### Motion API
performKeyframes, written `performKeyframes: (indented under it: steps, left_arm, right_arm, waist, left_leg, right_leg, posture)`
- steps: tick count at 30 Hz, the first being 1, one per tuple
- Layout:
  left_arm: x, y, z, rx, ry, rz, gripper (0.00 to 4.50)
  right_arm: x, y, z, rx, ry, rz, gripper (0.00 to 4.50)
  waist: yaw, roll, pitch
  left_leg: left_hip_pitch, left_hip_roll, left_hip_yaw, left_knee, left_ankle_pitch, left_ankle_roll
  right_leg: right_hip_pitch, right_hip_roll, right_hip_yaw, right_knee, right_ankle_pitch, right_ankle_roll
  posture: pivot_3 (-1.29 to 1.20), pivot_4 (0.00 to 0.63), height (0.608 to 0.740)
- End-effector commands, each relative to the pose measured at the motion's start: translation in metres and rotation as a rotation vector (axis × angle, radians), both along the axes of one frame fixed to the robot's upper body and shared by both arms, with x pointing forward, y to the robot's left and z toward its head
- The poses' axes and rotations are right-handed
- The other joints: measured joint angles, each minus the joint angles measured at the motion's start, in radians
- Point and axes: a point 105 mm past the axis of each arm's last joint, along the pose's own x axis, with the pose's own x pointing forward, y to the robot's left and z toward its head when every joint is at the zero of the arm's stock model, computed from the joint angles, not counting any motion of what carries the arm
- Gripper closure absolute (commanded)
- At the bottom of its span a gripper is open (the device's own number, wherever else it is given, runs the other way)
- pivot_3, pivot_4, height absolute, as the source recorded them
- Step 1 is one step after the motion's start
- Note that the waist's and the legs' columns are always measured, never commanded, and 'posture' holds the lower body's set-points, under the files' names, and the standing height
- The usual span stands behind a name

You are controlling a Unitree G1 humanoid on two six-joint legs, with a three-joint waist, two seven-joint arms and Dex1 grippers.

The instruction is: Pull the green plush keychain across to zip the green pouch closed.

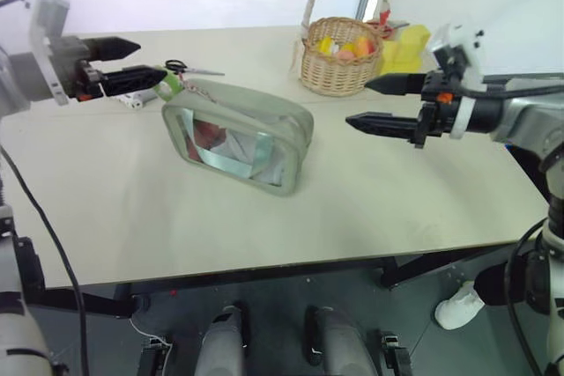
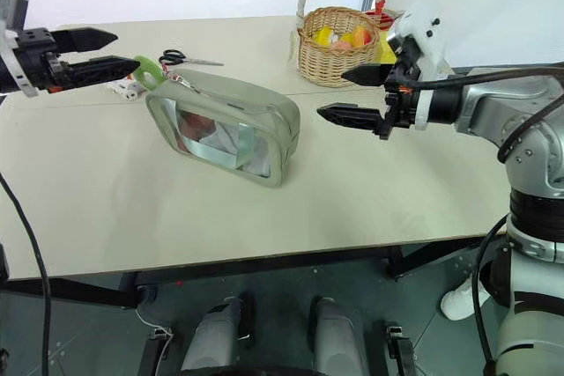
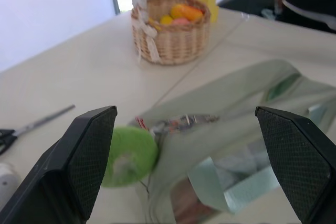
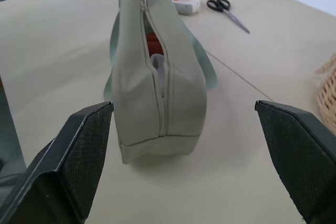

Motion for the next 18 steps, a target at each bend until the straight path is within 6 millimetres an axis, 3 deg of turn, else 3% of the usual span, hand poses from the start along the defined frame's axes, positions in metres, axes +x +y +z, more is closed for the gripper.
performKeyframes:
  steps: [1,9,18]
  left_arm:
    - [-0.006,0.002,0.01,0.037,-0.034,-0.01,0.01]
    - [-0.022,0.013,0.0,0.109,0.011,-0.005,0.01]
    - [-0.024,0.017,-0.003,0.078,-0.017,0.061,0.01]
  right_arm:
    - [-0.01,0.006,0.017,-0.006,-0.064,0.029,0.0]
    - [-0.013,0.011,0.013,-0.019,-0.067,0.032,0.0]
    - [-0.007,0.017,0.012,-0.01,-0.07,0.045,0.0]
  waist:
    - [0.001,0.0,0.0]
    - [0.0,0.0,0.0]
    - [0.002,0.0,0.0]
  left_leg:
    - [0.0,0.0,0.0,0.0,0.0,0.0]
    - [0.0,0.0,0.0,0.003,0.0,0.0]
    - [0.0,0.0,0.0,0.003,0.0,0.0]
  right_leg:
    - [0.0,0.0,0.0,0.001,0.0,0.0]
    - [0.0,0.0,0.0,0.001,0.0,-0.001]
    - [0.001,-0.001,0.0,0.001,0.0,-0.001]
  posture:
    - [0.0,0.15,0.74]
    - [0.0,0.15,0.74]
    - [0.0,0.15,0.74]
